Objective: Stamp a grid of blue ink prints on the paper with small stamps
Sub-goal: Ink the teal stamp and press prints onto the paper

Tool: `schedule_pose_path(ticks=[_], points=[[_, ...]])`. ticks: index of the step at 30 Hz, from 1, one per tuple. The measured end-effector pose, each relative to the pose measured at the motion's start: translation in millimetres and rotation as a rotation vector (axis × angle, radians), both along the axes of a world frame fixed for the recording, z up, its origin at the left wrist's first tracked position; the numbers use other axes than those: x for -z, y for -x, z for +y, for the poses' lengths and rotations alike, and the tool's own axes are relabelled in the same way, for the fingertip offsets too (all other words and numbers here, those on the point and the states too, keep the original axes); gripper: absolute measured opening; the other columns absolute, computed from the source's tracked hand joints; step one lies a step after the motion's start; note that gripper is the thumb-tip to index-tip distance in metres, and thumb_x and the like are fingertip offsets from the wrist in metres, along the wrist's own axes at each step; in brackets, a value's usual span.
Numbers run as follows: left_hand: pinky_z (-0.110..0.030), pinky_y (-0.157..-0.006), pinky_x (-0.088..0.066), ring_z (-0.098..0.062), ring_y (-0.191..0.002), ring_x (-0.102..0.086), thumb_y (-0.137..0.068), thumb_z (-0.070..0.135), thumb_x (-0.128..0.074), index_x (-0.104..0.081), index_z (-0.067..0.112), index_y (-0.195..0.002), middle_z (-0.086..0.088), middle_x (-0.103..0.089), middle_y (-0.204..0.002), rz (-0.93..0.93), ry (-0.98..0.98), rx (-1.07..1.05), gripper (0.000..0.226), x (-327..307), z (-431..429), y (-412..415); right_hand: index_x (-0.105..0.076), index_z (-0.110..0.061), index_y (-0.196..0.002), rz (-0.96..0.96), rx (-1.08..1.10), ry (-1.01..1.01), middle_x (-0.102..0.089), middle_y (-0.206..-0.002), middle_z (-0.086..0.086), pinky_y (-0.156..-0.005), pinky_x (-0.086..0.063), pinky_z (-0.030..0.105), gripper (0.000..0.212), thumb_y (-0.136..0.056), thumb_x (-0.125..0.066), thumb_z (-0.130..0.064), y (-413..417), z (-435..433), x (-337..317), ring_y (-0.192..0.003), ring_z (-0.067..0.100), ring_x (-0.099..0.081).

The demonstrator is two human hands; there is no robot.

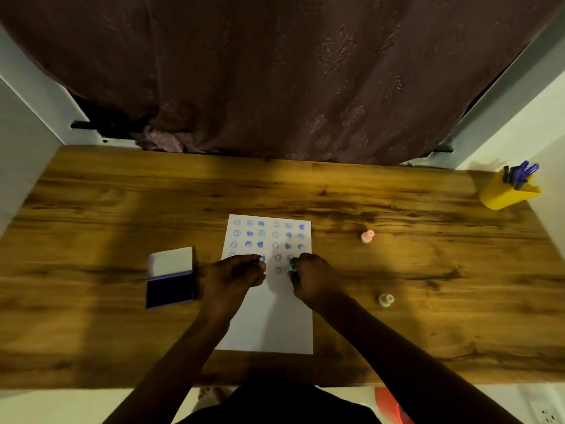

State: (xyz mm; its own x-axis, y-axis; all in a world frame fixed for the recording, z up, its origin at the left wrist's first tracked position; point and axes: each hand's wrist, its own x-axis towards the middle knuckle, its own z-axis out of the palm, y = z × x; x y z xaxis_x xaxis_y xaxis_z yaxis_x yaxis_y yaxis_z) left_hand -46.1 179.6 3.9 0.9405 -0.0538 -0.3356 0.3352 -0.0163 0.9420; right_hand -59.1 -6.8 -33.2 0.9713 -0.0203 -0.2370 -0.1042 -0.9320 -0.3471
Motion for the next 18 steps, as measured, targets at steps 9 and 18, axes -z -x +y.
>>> schedule_pose_path(ticks=[9, 18], points=[[-0.047, -0.087, -0.063, -0.027, -0.104, -0.074, -0.084, 0.016, -0.081, -0.074, 0.032, -0.102, -0.005, -0.074, -0.117, 0.001, 0.001, 0.008, 0.024, -6.2, 0.5, 0.3, -0.060, -0.013, -0.135, 0.030, 0.046, -0.016, -0.062, -0.139, 0.008, -0.100, -0.053, 0.037, 0.045, -0.094, -0.067, -0.030, -5.6, 3.0, -2.3, -0.123, 0.029, -0.062], [-0.039, -0.083, -0.064, -0.026, -0.102, -0.075, -0.083, 0.013, -0.081, -0.076, 0.012, -0.108, -0.007, -0.076, -0.112, -0.010, 0.062, 0.026, 0.026, -13.6, 10.3, 5.0, -0.078, -0.016, -0.105, -0.028, 0.402, -0.565, -0.078, -0.101, -0.003, -0.072, -0.052, 0.023, 0.026, -0.087, -0.078, -0.035, -1.4, -30.1, -34.7, -0.085, 0.013, -0.072]])
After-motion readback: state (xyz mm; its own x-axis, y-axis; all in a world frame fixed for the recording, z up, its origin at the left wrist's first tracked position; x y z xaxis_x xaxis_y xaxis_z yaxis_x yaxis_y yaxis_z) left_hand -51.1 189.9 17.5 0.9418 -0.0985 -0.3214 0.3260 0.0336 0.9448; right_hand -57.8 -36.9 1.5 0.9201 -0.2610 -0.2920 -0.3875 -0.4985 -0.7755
